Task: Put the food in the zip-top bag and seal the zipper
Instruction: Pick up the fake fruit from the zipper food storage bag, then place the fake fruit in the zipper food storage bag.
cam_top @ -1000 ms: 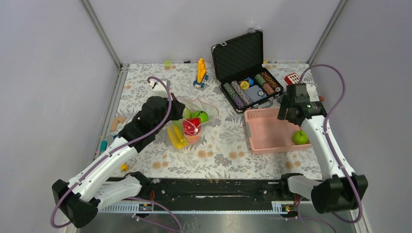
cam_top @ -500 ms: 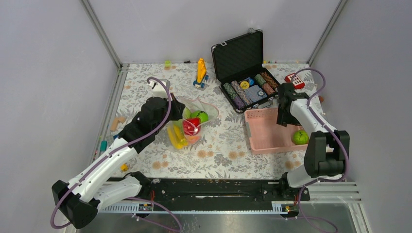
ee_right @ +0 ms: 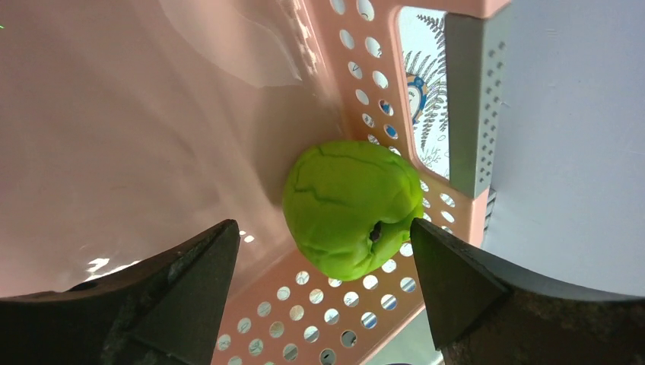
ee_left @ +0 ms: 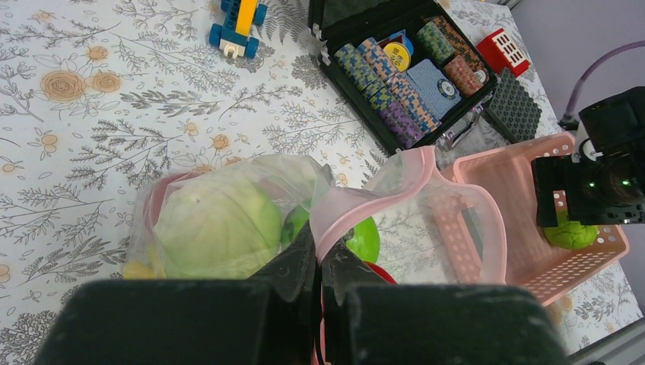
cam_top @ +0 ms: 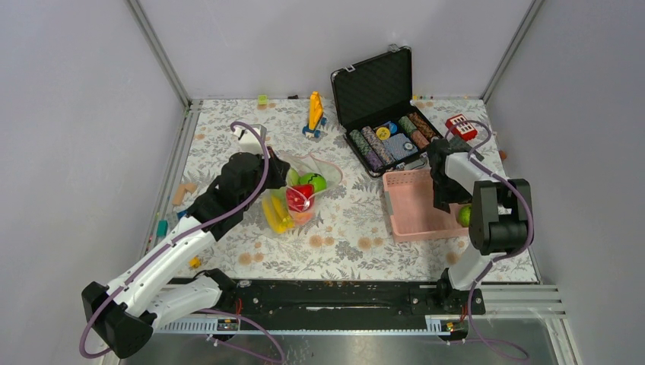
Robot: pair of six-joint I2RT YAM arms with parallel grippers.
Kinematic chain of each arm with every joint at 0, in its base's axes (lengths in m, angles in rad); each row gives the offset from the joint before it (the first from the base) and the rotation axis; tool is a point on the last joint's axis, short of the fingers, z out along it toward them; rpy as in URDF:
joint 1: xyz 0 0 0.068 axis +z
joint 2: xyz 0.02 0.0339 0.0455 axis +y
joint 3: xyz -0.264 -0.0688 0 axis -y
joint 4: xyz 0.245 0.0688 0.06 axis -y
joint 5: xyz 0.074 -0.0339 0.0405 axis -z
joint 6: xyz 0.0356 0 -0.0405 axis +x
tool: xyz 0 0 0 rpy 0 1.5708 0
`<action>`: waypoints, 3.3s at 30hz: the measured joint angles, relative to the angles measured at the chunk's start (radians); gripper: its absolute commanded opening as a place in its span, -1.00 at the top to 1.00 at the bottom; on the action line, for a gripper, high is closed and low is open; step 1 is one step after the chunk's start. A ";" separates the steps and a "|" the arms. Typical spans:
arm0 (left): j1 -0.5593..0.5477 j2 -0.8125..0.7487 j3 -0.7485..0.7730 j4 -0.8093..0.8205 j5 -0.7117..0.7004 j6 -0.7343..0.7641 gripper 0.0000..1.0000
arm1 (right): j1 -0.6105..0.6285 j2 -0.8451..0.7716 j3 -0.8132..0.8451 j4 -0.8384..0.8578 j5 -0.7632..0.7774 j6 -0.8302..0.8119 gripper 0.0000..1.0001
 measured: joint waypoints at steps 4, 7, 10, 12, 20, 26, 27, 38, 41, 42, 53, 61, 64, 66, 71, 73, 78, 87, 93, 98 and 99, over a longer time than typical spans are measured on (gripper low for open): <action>0.000 0.000 -0.006 0.009 0.000 0.000 1.00 | 0.000 0.051 0.000 -0.001 0.035 -0.014 -0.79; 0.000 0.000 -0.008 0.014 0.000 0.000 1.00 | -0.001 0.070 0.000 0.000 0.056 -0.022 -0.78; 0.000 0.000 -0.008 0.015 0.000 0.001 1.00 | -0.003 0.086 0.000 0.004 0.064 -0.029 -0.73; 0.000 0.000 -0.009 0.016 -0.001 0.002 1.00 | -0.003 0.099 0.000 0.004 0.071 -0.035 -0.71; 0.000 0.000 -0.009 0.017 -0.001 0.003 1.00 | -0.007 0.108 0.001 0.018 -0.019 -0.065 -0.65; 0.002 0.000 -0.009 0.018 -0.001 0.003 1.00 | -0.008 0.104 0.002 0.031 -0.047 -0.079 -0.46; 0.002 0.000 -0.009 0.018 -0.001 0.003 1.00 | -0.008 0.104 0.002 0.031 -0.047 -0.079 -0.39; 0.002 0.000 -0.009 0.018 0.001 0.002 1.00 | -0.008 0.012 0.028 0.007 -0.097 -0.064 -0.06; 0.002 0.000 -0.009 0.018 0.009 0.001 1.00 | -0.008 -0.116 0.037 -0.006 -0.107 -0.040 -0.02; 0.003 0.000 -0.009 0.018 0.014 -0.001 1.00 | -0.008 -0.152 0.040 -0.008 -0.115 -0.034 -0.01; 0.006 0.011 0.021 -0.002 0.164 -0.076 1.00 | 0.010 -0.599 0.091 0.008 -0.447 0.040 0.02; -0.007 0.088 0.082 0.015 0.354 -0.193 1.00 | 0.108 -0.694 0.117 0.080 -0.764 0.101 0.03; -0.047 0.117 0.105 0.017 0.369 -0.216 1.00 | 0.189 -0.703 0.150 0.118 -0.864 0.104 0.02; -0.069 0.132 0.118 0.016 0.369 -0.221 1.00 | 0.228 -0.715 0.159 0.153 -0.926 0.108 0.01; -0.080 0.177 0.158 -0.003 0.367 -0.232 1.00 | 0.345 -0.745 0.168 0.261 -1.094 0.128 0.00; -0.080 0.195 0.172 -0.013 0.365 -0.233 1.00 | 0.401 -0.741 0.172 0.293 -1.128 0.130 0.00; -0.080 0.218 0.188 -0.026 0.365 -0.234 1.00 | 0.533 -0.673 0.214 0.324 -1.165 0.122 -0.01; -0.080 0.220 0.199 -0.037 0.357 -0.233 1.00 | 0.677 -0.509 0.253 0.280 -1.060 0.086 -0.04; -0.080 0.220 0.201 -0.036 0.359 -0.233 1.00 | 0.694 -0.482 0.239 0.248 -0.908 0.089 -0.08; -0.080 0.220 0.201 -0.036 0.373 -0.233 1.00 | 0.704 -0.446 0.237 0.232 -0.750 0.107 -0.10; -0.080 0.220 0.201 -0.036 0.376 -0.233 1.00 | 0.709 -0.437 0.236 0.228 -0.715 0.111 -0.10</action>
